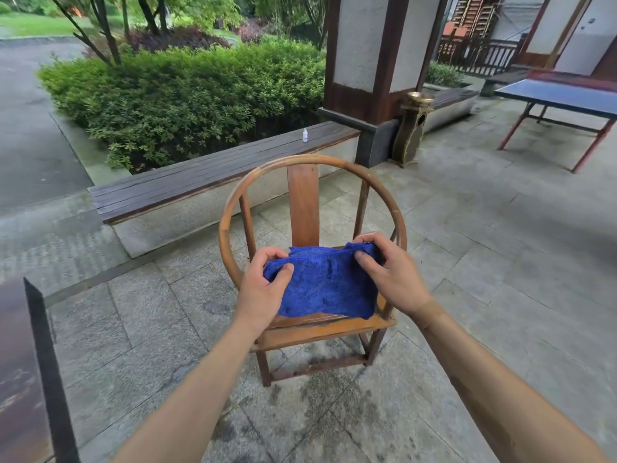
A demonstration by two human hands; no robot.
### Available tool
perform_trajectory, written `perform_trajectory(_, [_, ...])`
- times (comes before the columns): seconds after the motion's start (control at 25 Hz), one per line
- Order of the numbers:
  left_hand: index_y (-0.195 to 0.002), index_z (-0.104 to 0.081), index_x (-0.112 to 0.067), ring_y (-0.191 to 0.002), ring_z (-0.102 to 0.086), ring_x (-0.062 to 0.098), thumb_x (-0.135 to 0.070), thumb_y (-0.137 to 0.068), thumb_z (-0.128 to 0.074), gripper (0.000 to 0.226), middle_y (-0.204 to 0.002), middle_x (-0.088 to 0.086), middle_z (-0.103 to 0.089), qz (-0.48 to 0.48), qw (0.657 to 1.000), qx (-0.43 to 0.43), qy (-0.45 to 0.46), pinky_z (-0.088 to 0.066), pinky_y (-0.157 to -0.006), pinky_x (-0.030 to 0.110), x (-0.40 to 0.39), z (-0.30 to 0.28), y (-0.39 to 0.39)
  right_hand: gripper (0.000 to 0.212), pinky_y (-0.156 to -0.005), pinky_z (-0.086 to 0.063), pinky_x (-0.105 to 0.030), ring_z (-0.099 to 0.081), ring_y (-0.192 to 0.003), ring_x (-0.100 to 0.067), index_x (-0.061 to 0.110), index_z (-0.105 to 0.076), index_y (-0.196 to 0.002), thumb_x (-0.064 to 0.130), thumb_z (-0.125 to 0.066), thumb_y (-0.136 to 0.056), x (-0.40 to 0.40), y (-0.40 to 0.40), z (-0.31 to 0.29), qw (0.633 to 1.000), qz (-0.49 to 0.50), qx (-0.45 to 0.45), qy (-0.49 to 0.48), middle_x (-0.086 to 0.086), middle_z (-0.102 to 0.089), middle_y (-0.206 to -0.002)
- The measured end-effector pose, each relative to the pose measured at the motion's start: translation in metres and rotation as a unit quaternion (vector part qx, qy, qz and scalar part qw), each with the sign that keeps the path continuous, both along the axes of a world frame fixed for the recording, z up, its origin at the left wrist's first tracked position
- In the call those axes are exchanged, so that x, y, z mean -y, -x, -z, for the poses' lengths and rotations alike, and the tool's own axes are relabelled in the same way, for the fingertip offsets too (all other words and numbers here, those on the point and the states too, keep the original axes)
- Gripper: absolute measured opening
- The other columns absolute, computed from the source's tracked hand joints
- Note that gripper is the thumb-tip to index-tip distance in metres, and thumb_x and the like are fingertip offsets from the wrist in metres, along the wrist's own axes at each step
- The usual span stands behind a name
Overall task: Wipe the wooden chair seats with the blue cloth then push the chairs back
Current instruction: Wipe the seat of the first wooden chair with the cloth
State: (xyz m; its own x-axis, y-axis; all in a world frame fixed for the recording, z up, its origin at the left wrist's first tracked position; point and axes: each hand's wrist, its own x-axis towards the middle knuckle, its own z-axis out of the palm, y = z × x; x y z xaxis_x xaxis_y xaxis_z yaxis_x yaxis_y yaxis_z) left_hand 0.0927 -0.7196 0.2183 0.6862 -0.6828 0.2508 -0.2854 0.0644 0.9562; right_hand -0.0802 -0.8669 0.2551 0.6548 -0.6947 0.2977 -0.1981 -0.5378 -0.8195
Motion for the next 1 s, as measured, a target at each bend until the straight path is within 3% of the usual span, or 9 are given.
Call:
perform_trajectory(0.28, [-0.097, -0.058, -0.017, -0.083, -0.056, -0.008, -0.004, -0.093, -0.063, 0.014, -0.095, -0.016, -0.061, -0.042, 0.999, 0.012, -0.032, -0.041, -0.076, 0.006, 0.087, 0.022, -0.05, 0.027, -0.08, -0.038, -0.005, -0.058, -0.094, 0.01, 0.037, -0.06, -0.096, 0.011, -0.059, -0.096, 0.095, -0.061, 0.021, 0.999, -0.048, 0.003, -0.023, 0.034, -0.064, -0.097])
perform_trajectory(0.6, [-0.092, -0.057, -0.024, -0.081, -0.056, -0.009, -0.004, -0.095, -0.06, 0.021, -0.087, -0.02, -0.061, -0.132, 0.988, -0.039, -0.07, -0.043, -0.076, 0.008, 0.181, 0.066, -0.094, 0.02, -0.085, -0.047, -0.021, -0.062, -0.098, 0.001, 0.034, -0.063, -0.101, 0.015, -0.057, -0.097, 0.217, -0.14, 0.072, 0.987, -0.145, -0.049, -0.058, 0.024, -0.068, -0.102])
perform_trajectory(0.72, [-0.09, -0.056, -0.026, -0.08, -0.056, -0.01, -0.002, -0.094, -0.06, 0.025, -0.089, -0.013, -0.061, -0.156, 0.981, -0.059, -0.094, -0.042, -0.077, 0.008, 0.2, 0.1, -0.115, 0.018, -0.086, -0.048, -0.026, -0.064, -0.098, -0.002, 0.033, -0.063, -0.102, 0.017, -0.057, -0.096, 0.242, -0.168, 0.11, 0.982, -0.15, -0.072, -0.088, 0.019, -0.07, -0.102])
perform_trajectory(1.0, [-0.092, -0.055, -0.024, -0.079, -0.054, -0.011, 0.001, -0.094, -0.06, 0.026, -0.091, -0.009, -0.059, -0.164, 0.964, -0.106, -0.181, -0.039, -0.076, 0.006, 0.206, 0.255, -0.148, 0.018, -0.084, -0.044, -0.015, -0.061, -0.095, 0.006, 0.03, -0.064, -0.102, 0.014, -0.06, -0.093, 0.251, -0.208, 0.275, 0.965, -0.142, -0.145, -0.166, 0.022, -0.069, -0.101])
